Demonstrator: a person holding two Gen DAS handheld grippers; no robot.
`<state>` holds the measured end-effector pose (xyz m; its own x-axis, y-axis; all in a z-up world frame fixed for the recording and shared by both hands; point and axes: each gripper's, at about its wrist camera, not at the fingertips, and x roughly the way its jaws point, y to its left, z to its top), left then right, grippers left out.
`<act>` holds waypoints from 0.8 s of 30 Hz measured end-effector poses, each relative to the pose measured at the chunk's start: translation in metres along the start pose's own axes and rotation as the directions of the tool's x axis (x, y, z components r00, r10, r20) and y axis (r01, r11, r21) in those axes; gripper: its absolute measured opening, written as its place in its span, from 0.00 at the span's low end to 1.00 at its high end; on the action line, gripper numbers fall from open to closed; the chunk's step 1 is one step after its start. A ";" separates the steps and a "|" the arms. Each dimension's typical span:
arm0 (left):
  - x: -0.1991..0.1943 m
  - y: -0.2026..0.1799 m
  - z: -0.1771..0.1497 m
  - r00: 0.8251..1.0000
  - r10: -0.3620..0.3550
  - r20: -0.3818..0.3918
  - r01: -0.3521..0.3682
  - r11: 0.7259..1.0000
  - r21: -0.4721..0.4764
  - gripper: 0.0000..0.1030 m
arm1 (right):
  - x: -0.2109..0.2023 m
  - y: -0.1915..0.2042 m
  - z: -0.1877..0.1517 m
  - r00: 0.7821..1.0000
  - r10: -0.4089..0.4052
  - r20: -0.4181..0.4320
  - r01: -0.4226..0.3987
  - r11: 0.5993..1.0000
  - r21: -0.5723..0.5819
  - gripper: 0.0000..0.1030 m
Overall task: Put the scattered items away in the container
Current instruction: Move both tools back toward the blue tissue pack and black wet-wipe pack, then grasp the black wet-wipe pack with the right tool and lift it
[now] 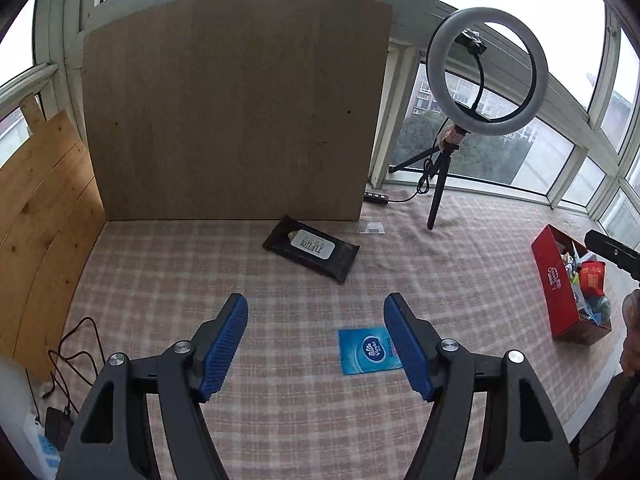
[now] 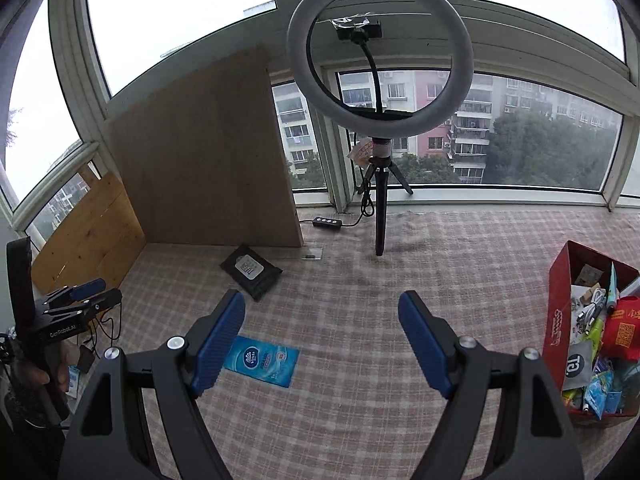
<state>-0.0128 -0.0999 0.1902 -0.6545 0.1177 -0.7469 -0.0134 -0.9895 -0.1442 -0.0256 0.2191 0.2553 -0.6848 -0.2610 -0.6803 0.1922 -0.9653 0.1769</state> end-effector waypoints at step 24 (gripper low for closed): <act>0.172 0.011 -0.030 0.964 -0.104 -0.246 0.081 0.992 -0.100 0.63 | 0.236 0.014 -0.069 0.899 0.145 -0.414 -0.118 0.989 0.091 0.41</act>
<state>-0.1031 -0.0877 0.0408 -0.4432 0.2372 -0.8645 0.0093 -0.9631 -0.2690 -0.1361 0.1452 0.0485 -0.2964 -0.3709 -0.8801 0.2075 -0.9245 0.3198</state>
